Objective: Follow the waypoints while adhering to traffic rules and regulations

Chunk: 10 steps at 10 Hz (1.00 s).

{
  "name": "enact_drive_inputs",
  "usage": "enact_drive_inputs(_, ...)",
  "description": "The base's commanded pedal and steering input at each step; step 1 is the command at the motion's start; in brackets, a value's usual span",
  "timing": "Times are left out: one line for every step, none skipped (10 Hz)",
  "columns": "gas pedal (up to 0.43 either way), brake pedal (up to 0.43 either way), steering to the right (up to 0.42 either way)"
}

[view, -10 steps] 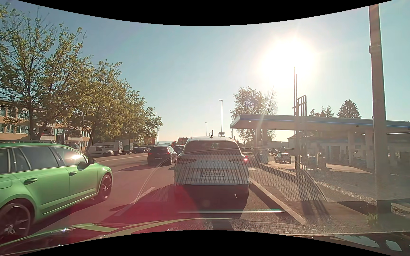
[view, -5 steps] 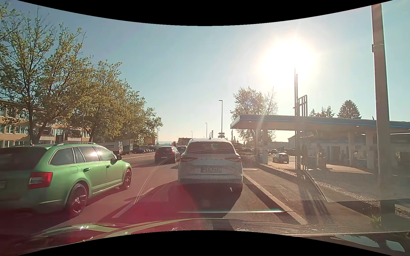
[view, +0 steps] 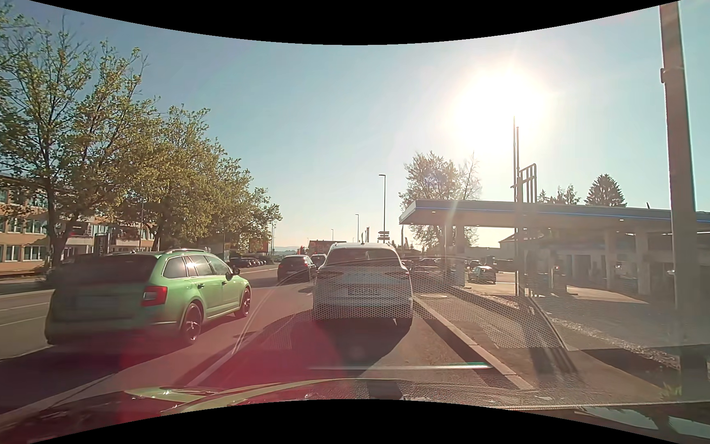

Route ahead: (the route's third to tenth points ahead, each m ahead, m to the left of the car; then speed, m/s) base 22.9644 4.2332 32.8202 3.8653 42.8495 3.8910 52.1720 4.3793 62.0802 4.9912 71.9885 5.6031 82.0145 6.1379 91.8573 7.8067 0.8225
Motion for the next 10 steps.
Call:
enact_drive_inputs(0.220, 0.000, -0.003)
enact_drive_inputs(0.220, 0.000, -0.001)
enact_drive_inputs(0.220, 0.000, 0.001)
enact_drive_inputs(0.220, 0.000, 0.001)
enact_drive_inputs(0.220, 0.000, 0.001)
enact_drive_inputs(0.209, 0.000, 0.001)
enact_drive_inputs(0.197, 0.000, 0.001)
enact_drive_inputs(0.177, 0.000, 0.001)
enact_drive_inputs(0.150, 0.000, 0.001)
enact_drive_inputs(0.118, 0.000, 0.000)
